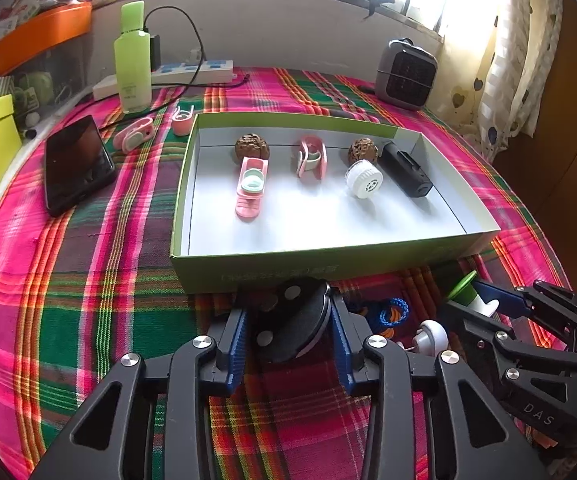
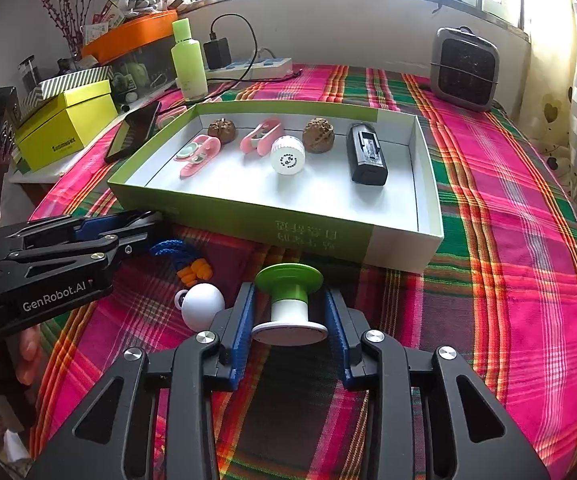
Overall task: Organize objects
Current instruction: 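Close the left gripper on the black disc while the right gripper holds the green spool, then lift the black disc with the left gripper while the right gripper lifts the green spool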
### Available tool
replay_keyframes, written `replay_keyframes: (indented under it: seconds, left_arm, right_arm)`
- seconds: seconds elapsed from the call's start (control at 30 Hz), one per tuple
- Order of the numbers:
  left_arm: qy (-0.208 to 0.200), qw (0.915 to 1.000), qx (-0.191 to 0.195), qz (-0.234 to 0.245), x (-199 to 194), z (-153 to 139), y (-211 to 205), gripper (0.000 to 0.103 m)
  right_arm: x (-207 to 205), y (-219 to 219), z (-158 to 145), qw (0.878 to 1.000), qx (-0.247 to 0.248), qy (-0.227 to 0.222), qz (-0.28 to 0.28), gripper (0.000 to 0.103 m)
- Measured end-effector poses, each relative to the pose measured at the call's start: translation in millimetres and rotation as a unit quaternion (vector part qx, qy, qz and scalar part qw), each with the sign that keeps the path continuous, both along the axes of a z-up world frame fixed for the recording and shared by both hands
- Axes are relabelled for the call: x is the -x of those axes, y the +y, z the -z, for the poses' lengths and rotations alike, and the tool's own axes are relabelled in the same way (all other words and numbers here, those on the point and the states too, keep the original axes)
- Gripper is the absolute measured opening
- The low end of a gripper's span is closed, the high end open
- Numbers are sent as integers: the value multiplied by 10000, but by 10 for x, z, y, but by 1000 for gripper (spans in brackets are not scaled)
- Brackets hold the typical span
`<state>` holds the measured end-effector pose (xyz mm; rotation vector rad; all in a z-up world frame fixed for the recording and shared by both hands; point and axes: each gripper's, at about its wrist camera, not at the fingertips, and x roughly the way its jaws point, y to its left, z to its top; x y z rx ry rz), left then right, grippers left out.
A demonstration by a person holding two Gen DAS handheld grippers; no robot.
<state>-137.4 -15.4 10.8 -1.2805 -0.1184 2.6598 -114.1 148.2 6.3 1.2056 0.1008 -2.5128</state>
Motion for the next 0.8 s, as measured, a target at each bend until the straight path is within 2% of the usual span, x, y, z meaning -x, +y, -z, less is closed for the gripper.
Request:
replay_keyframes:
  seconds: [0.2,0.23,0.8]
  left_arm:
    - [6,10000,-9,-26,-10,-3,-6,32]
    - [15,10000,-11,-29,-15,-7,-8,28]
    - [14,10000,-15,-28,-33,-16,-5,28]
  right_arm:
    - [-3,8,-3,10000,27,1,4,35]
    - [-6,8,-3,10000,28,5,0,35]
    - [-10,21,-11,10000,54,19,2,35]
